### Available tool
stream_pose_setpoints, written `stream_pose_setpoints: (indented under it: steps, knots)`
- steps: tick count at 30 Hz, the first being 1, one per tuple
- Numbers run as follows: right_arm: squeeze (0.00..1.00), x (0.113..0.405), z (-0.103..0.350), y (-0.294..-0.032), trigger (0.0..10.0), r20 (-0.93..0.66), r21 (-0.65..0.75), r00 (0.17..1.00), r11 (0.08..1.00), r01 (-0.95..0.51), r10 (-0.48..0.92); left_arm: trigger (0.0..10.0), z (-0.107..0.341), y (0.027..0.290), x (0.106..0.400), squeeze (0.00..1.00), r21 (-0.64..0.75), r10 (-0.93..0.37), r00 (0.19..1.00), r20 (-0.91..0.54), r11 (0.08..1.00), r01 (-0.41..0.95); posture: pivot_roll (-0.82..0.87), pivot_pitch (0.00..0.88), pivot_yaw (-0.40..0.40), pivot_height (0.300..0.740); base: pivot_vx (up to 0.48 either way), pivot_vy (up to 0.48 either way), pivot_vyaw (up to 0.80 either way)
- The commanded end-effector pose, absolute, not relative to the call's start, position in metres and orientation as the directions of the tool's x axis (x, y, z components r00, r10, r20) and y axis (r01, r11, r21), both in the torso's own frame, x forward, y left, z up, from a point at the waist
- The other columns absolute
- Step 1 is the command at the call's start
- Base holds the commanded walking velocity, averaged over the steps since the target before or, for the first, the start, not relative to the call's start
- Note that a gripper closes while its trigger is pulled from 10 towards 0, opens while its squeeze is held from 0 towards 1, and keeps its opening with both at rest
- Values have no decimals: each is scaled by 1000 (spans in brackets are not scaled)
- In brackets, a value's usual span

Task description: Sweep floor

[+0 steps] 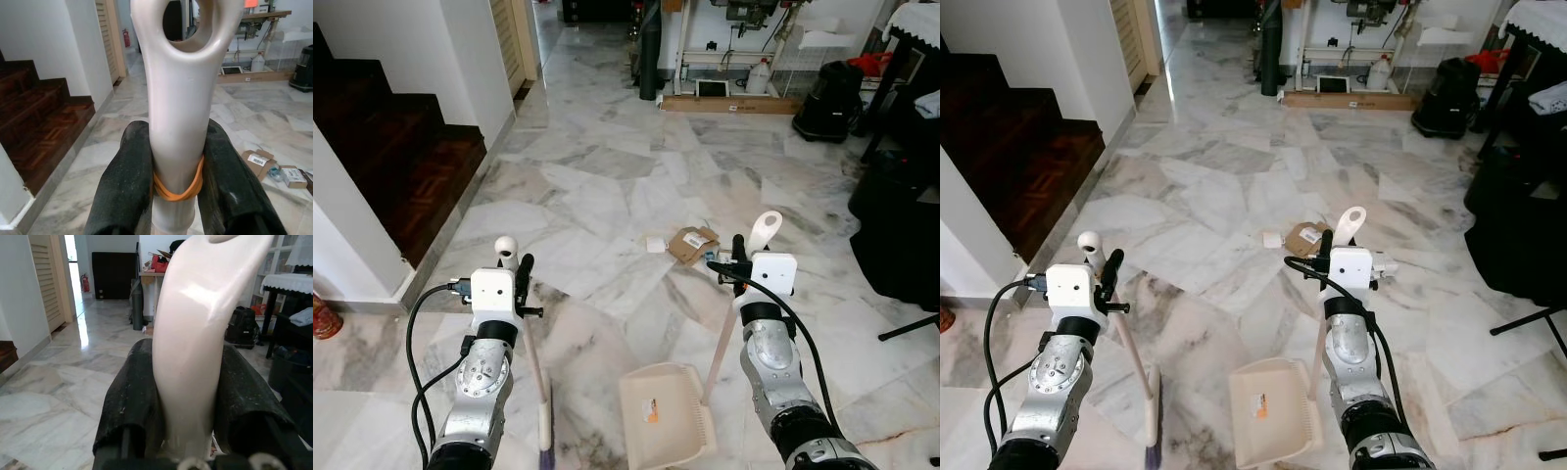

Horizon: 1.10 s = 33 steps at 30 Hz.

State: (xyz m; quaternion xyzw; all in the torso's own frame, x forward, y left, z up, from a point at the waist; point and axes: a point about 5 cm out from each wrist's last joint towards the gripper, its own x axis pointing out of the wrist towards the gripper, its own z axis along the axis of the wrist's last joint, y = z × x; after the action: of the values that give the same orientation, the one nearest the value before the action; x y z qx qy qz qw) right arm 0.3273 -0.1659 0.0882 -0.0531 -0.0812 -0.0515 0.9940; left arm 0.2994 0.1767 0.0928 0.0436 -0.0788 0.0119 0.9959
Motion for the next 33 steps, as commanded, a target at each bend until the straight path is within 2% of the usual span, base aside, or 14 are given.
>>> stream_pose_setpoints:
  steps: [1, 16, 25, 33]
  knots:
    - [0, 329, 94, -169, 10000, 189, -93, 977, 988, 121, -102, 10000, 101, 175, 304, 0, 87, 4, 982, 187, 996, -21, 104, 0, 16, 740, 322, 0, 0]
    - [0, 330, 93, -169, 10000, 182, -81, 978, 989, 123, -107, 10000, 101, 172, 304, 0, 101, -17, 983, 182, 995, -2, 108, 0, 16, 740, 350, 0, 0]
    - [0, 330, 93, -169, 10000, 178, -82, 978, 989, 122, -106, 10000, 100, 172, 304, 0, 103, -19, 983, 181, 995, 0, 113, 0, 13, 740, 362, 0, -677]
    - [0, 330, 93, -168, 10000, 179, -91, 979, 989, 116, -98, 10000, 99, 171, 303, 0, 107, -24, 984, 179, 994, 5, 111, 0, 14, 740, 361, 0, 0]
